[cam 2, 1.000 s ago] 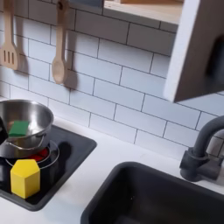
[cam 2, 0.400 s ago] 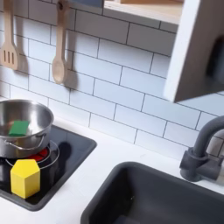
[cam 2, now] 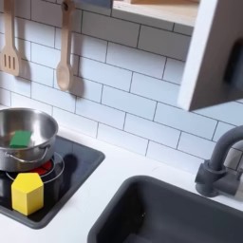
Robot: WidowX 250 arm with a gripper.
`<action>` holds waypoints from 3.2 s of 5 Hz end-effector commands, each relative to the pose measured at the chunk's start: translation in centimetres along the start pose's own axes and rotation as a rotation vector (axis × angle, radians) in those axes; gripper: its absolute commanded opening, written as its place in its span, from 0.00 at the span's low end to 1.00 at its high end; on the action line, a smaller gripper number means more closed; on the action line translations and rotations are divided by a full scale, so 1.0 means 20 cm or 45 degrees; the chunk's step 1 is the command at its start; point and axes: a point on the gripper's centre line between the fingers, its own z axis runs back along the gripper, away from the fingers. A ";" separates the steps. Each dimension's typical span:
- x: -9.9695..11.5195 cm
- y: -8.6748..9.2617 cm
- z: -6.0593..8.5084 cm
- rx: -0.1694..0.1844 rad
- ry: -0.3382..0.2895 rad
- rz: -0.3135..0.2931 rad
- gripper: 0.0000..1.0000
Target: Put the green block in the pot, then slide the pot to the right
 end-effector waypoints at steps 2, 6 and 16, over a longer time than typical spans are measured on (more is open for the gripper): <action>-0.02 -0.05 -0.04 0.003 0.014 0.215 1.00; 0.05 -0.16 -0.09 -0.139 -0.073 0.045 1.00; 0.03 -0.08 -0.16 -0.176 -0.060 -0.133 1.00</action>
